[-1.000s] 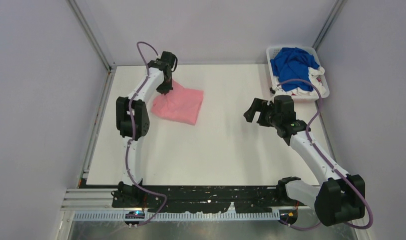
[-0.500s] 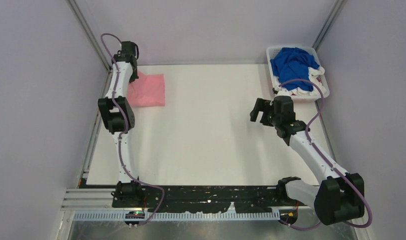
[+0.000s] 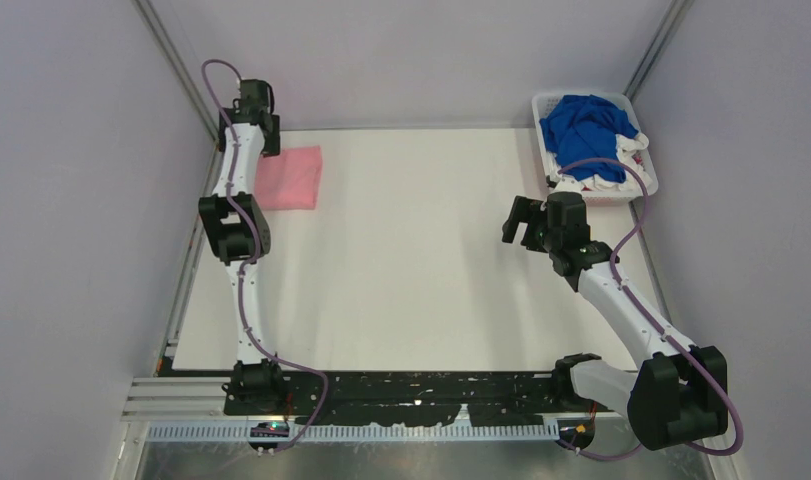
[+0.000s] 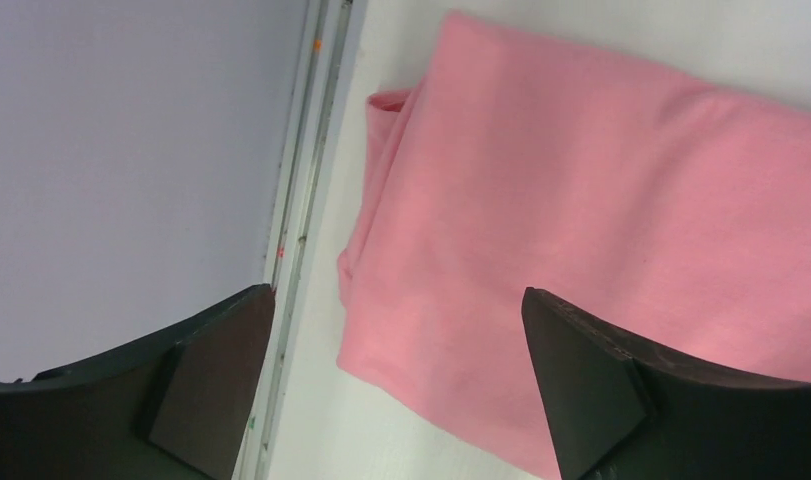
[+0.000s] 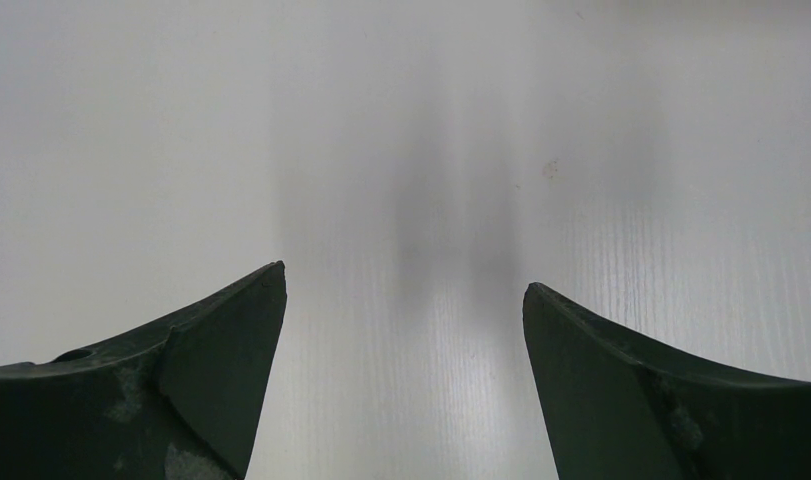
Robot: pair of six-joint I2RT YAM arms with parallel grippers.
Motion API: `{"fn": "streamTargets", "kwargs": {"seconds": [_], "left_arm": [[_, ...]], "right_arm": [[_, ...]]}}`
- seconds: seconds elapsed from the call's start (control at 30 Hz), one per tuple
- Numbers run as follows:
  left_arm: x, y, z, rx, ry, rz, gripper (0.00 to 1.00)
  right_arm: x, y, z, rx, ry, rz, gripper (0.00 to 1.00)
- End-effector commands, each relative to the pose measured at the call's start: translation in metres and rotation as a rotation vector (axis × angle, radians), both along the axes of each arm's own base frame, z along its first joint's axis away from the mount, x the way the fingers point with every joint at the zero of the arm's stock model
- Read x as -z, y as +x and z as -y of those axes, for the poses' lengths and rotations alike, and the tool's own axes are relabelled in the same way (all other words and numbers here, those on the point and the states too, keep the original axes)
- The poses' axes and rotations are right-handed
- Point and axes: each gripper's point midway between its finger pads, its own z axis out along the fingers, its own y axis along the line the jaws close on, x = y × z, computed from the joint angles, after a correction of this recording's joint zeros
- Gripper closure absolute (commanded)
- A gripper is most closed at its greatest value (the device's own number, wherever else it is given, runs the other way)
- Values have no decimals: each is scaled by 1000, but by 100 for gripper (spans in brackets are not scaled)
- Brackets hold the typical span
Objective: Fold and stack the t-shirts
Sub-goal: Put the neatly folded tshirt into the corner of the board with the left arm, then reset both arms
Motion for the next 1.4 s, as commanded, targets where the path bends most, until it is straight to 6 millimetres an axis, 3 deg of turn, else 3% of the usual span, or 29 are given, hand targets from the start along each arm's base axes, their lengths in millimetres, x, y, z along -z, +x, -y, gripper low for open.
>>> {"fn": "streamTargets", "kwargs": {"seconds": [0.0, 0.17, 0.4, 0.6, 0.63, 0.83, 0.93, 1.13, 1.37], "left_arm": [[-84, 1, -9, -54, 43, 193, 0], [-114, -22, 6, -93, -75, 262, 0], [-145, -69, 72, -53, -441, 342, 0], [-104, -146, 148, 66, -628, 346, 0], [-107, -165, 163, 101, -643, 376, 0], [-32, -261, 214, 181, -690, 343, 0], [-5, -290, 233, 232, -754, 328, 0], [-16, -297, 226, 240, -734, 387, 0], [-14, -298, 221, 225, -709, 386, 0]], "right_arm": [[-7, 6, 2, 11, -3, 43, 5], [-12, 5, -1, 2, 16, 57, 5], [-21, -4, -3, 4, 55, 82, 5], [-16, -16, -6, 1, 93, 90, 5], [-15, -18, -7, -1, 100, 92, 5], [-7, -32, -5, 8, 115, 105, 4], [3, -40, -2, 23, 121, 104, 5], [18, -53, 4, 56, 135, 118, 5], [31, -62, 13, 93, 103, 97, 5]]}}
